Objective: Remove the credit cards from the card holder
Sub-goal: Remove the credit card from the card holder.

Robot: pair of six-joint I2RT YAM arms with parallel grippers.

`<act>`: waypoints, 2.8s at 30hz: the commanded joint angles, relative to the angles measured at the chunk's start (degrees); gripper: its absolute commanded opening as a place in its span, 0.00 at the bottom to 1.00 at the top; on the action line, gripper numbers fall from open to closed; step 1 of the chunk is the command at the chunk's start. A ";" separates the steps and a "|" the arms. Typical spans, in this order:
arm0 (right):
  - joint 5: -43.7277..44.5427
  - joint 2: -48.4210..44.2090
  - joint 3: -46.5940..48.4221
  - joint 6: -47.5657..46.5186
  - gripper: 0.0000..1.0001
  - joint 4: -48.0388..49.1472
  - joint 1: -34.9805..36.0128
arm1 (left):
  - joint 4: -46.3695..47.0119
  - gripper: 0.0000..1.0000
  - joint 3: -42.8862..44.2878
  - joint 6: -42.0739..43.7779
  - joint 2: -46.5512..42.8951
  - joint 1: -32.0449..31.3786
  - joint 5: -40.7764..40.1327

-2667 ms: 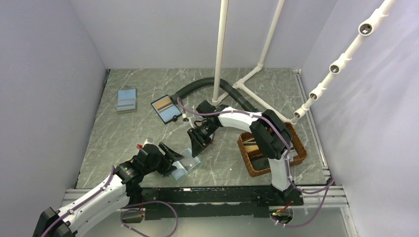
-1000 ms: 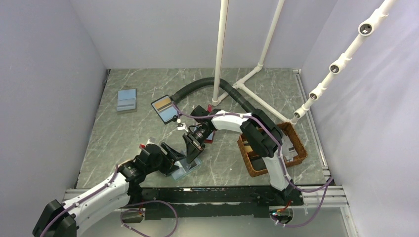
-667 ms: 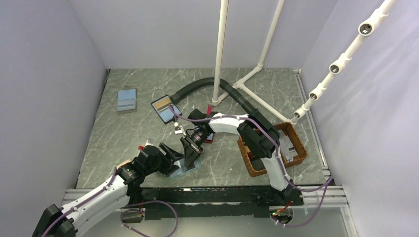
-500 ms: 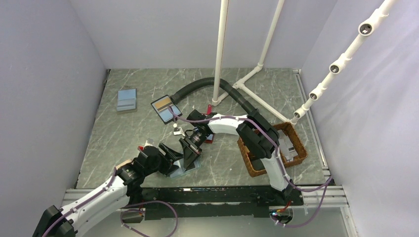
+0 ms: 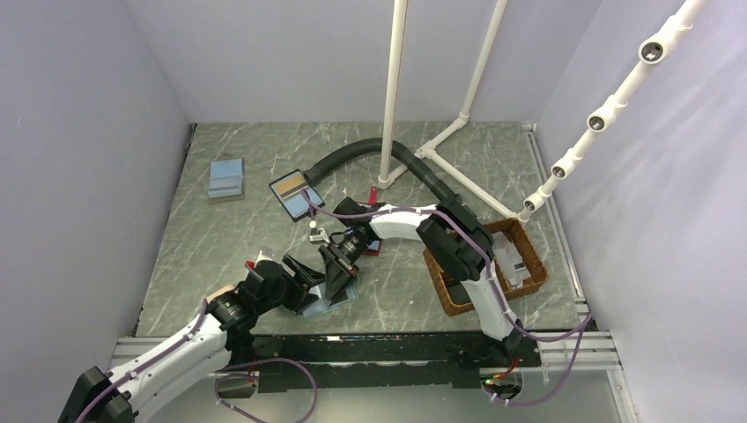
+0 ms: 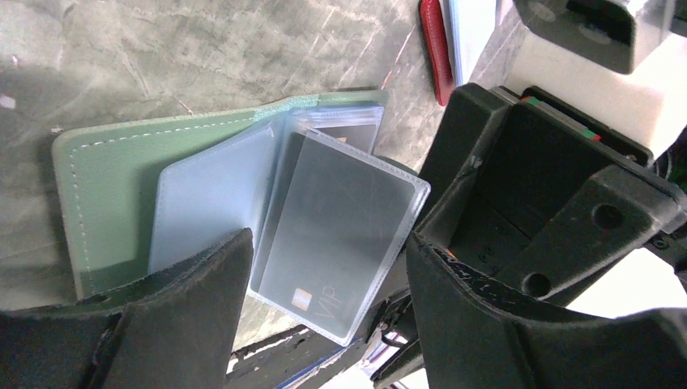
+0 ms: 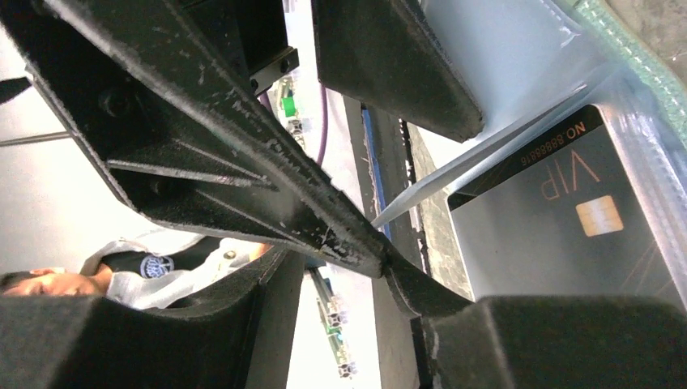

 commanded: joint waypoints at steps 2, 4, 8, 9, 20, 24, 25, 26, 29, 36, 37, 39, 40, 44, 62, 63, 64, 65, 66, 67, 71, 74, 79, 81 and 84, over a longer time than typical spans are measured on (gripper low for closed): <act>-3.56 0.85 0.97 4.42 0.40 4.91 -0.24 | 1.21 0.74 -0.58 -0.37 -2.20 0.02 -1.08; -4.46 0.85 1.33 6.62 0.41 6.66 -0.44 | 0.89 0.75 -0.63 -0.28 -3.32 0.01 -1.06; -5.71 0.55 1.23 9.03 0.41 8.84 -0.37 | -0.51 0.75 -0.85 -0.15 -5.60 0.02 -1.08; -5.87 0.44 0.97 9.62 0.41 9.47 -0.40 | -0.67 0.75 -1.00 -0.28 -5.98 0.01 -1.85; -8.57 1.51 -0.25 15.42 0.43 15.06 0.82 | -3.43 0.73 -0.63 -0.13 -4.87 0.03 -2.65; -8.57 2.07 0.26 15.30 0.43 14.60 1.00 | -5.67 0.71 0.60 0.54 -3.72 0.02 -2.64; -8.43 2.20 0.26 15.30 0.43 14.55 1.00 | -6.05 0.70 0.80 0.76 -3.52 0.01 -2.68; -8.17 2.25 0.31 15.09 0.43 14.29 1.05 | -6.28 0.69 0.92 0.79 -3.38 0.05 -2.72; -7.39 2.27 0.39 14.24 0.43 13.41 1.02 | -7.41 0.61 1.32 1.01 -3.29 0.01 -2.73; -3.01 1.00 2.53 5.18 0.43 4.86 0.78 | -12.09 0.41 2.60 1.68 -4.38 0.01 -3.08; -2.21 0.84 3.04 3.72 0.43 3.49 0.60 | -12.75 0.39 2.62 1.60 -4.58 0.01 -3.00; -0.23 0.51 3.24 2.22 0.43 2.22 0.27 | -13.92 0.36 2.75 1.90 -4.99 0.03 -2.90; 0.49 0.44 3.32 1.52 0.43 1.70 0.08 | -14.79 0.33 2.84 2.00 -5.17 0.05 -2.97; 2.77 0.84 3.46 0.72 0.43 0.80 -0.44 | -17.09 0.15 3.39 2.45 -6.46 0.02 -3.62; -3.15 -5.26 2.24 1.13 0.38 2.87 -6.78 | 7.67 0.00 -0.16 20.07 -15.44 0.01 1.89; -3.70 -5.67 2.08 1.78 0.38 3.44 -7.23 | 9.20 0.00 -0.27 20.63 -15.13 0.01 2.44; -3.98 -5.99 1.76 2.34 0.38 3.99 -7.52 | 10.67 0.00 -0.40 21.00 -14.58 0.01 3.16; -4.25 -6.43 1.14 3.09 0.38 4.71 -7.61 | 13.62 0.00 -0.56 21.37 -13.63 0.01 3.62; -4.47 -6.77 0.50 3.91 0.38 5.66 -7.61 | 15.58 0.00 -0.74 21.52 -12.77 0.01 4.02; -4.64 -7.18 -0.30 4.86 0.38 6.90 -7.54 | 17.58 0.00 -0.86 21.67 -11.81 0.01 4.31; -4.39 -7.55 -1.15 5.77 0.37 8.12 -7.52 | 24.43 0.00 -1.29 21.97 -7.64 0.01 5.00; -4.20 -7.60 -1.14 5.56 0.37 7.81 -7.49 | 28.30 0.00 -1.50 21.82 -5.57 0.01 5.30; -5.15 -7.92 -1.70 6.38 0.32 9.01 -7.51 | 28.96 0.00 -1.74 21.54 -5.44 0.01 5.00; -3.89 -8.25 -1.63 4.98 0.32 7.83 -7.81 | 27.59 0.00 -1.90 21.49 -6.94 0.06 4.30; -1.42 -8.59 -1.40 1.83 0.36 4.85 -9.05 | 22.73 0.00 -1.53 21.62 -10.09 0.02 3.09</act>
